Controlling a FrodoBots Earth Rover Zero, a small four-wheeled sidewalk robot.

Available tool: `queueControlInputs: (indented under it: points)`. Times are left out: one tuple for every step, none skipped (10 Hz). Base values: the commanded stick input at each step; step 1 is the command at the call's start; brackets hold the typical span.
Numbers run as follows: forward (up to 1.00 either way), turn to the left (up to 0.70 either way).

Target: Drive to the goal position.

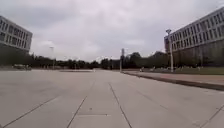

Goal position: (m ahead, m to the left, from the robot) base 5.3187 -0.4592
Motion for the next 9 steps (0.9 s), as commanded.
queueControlInputs:
  points:
    - [1.00,0.00]
    - [1.00,0.00]
    - [1.00,0.00]
    - [1.00,0.00]
    - [1.00,0.00]
    - [1.00,0.00]
    - [1.00,0.00]
    - [1.00,0.00]
    - [1.00,0.00]
